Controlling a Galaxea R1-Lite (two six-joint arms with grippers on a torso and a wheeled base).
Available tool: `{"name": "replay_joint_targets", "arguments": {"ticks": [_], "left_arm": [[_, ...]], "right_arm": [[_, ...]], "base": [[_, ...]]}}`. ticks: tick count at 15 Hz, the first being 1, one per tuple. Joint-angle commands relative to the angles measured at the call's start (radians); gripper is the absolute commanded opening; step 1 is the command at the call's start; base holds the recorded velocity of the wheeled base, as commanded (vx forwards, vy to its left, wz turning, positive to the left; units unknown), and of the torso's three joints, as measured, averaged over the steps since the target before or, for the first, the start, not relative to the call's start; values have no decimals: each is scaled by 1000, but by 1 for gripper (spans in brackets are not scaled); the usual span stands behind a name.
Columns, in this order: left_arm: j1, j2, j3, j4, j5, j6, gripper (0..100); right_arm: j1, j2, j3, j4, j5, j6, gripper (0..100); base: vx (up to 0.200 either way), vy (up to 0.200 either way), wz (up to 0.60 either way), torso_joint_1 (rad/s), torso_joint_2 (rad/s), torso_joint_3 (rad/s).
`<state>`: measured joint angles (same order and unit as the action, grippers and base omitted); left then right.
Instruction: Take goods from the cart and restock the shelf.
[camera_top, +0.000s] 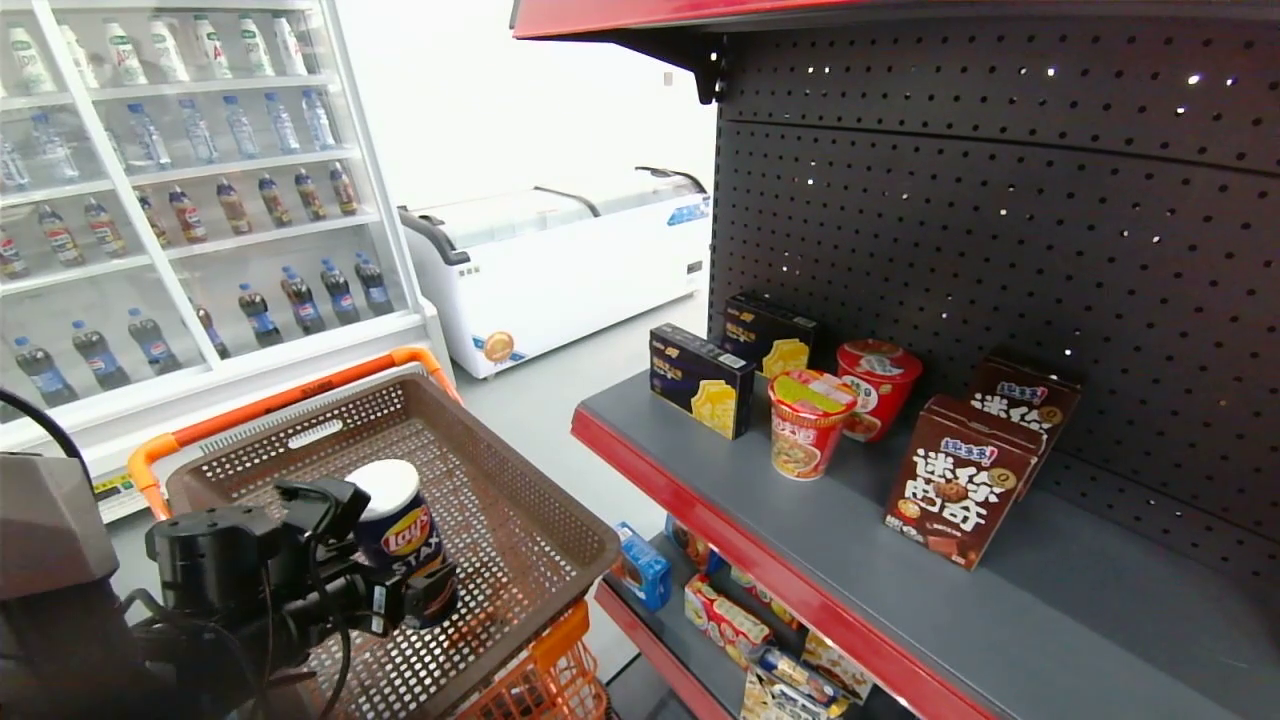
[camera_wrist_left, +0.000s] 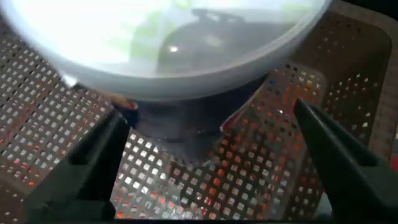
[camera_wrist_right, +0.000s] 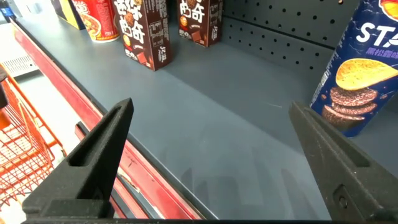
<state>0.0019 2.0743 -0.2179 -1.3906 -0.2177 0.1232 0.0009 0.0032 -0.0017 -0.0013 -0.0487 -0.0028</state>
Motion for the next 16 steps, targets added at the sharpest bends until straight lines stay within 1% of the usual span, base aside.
{"name": "replay_joint_targets", "arguments": {"ticks": [1, 4, 7, 8, 9, 10, 12, 13, 14, 15, 16], "left_arm": [[-2, 66, -12, -28, 0, 1, 100], [-2, 93, -29, -30, 1, 1, 100], [-2, 130, -72, -31, 3, 4, 100], [-2, 136, -78, -33, 4, 12, 100], [-2, 138, -87, -33, 4, 15, 0], [-2, 138, -123, -27, 8, 16, 0], [-2, 124, -110, -16, 75, 32, 0], [-3, 101, -104, -14, 84, 30, 0], [-5, 49, -78, -13, 83, 21, 0], [1, -6, -48, 2, 80, 16, 0], [4, -54, -34, 39, 81, 15, 0]], "right_arm": [[1, 1, 0, 0, 0, 0, 100], [1, 1, 0, 0, 0, 0, 100], [1, 1, 0, 0, -2, 0, 100], [1, 1, 0, 0, 0, 0, 100], [1, 1, 0, 0, 0, 0, 100], [1, 1, 0, 0, 0, 0, 100], [1, 1, 0, 0, 0, 0, 100], [1, 1, 0, 0, 0, 0, 100], [1, 1, 0, 0, -2, 0, 100], [1, 1, 0, 0, -2, 0, 100], [1, 1, 0, 0, 0, 0, 100]], "base": [[0, 0, 0, 0, 0, 0], [0, 0, 0, 0, 0, 0], [0, 0, 0, 0, 0, 0], [0, 0, 0, 0, 0, 0], [0, 0, 0, 0, 0, 0], [0, 0, 0, 0, 0, 0], [0, 0, 0, 0, 0, 0], [0, 0, 0, 0, 0, 0], [0, 0, 0, 0, 0, 0], [0, 0, 0, 0, 0, 0], [0, 0, 0, 0, 0, 0]]}}
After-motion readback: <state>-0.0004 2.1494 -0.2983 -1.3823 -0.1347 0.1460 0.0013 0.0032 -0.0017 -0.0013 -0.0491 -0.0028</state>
